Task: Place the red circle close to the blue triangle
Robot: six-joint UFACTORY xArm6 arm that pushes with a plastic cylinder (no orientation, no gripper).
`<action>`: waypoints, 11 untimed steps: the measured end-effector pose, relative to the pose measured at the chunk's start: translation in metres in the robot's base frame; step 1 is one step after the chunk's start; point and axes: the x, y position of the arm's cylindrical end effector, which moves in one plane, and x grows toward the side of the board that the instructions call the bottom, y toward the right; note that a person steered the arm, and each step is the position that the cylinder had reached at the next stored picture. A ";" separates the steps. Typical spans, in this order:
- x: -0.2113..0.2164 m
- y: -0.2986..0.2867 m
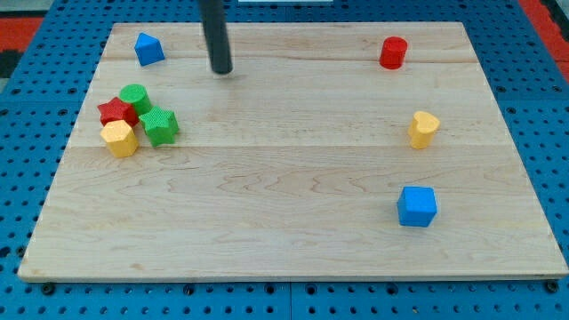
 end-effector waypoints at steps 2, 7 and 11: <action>-0.061 -0.103; 0.058 -0.102; 0.077 -0.017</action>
